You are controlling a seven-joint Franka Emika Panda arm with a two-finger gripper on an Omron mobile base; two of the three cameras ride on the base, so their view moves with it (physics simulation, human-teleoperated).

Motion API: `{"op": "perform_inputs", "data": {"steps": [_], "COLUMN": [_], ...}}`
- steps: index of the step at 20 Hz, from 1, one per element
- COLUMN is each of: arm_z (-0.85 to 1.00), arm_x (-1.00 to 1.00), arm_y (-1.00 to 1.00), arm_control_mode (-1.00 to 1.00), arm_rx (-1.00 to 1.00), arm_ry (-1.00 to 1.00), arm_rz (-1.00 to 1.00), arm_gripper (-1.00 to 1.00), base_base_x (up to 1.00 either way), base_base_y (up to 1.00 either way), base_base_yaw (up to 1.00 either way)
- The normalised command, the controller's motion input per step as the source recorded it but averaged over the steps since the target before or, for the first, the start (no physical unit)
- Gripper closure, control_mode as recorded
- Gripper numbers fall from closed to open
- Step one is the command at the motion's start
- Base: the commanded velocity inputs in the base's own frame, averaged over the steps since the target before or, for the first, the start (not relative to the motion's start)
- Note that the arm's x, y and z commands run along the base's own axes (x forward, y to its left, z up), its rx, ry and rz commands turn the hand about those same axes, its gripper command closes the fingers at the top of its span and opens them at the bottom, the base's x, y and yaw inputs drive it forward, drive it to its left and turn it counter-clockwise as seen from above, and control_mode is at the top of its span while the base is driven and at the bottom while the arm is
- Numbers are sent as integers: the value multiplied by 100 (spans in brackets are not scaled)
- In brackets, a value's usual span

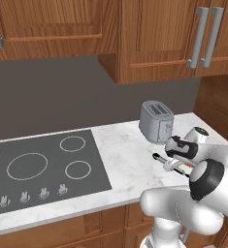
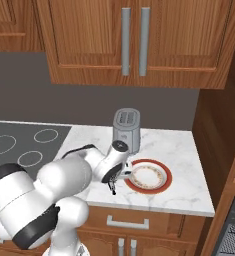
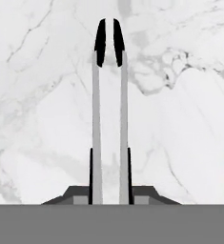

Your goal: Pick up the tongs from the counter and place them near the plate next to the oven.

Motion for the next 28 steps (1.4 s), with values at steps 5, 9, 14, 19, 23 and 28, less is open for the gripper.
{"op": "perform_inputs", "data": {"steps": [5,9,14,19,23,28], "arm_z": [-33,-29,-7,38,59,84], "arm_x": [8,45,3,-49,-60,-61], "arm_y": [-20,-7,0,0,7,7], "arm_control_mode": [-100,-100,-100,-100,-100,-100], "arm_rx": [0,0,0,0,-2,-2], "arm_ry": [0,0,0,-3,-5,-3], "arm_rz": [-3,0,0,-1,-3,-3], "arm_gripper": [100,100,-100,-100,-100,-100], "base_base_x": [0,0,0,0,0,0], "base_base_y": [0,0,0,0,0,0], "base_base_yaw": [0,0,0,0,0,0]}}
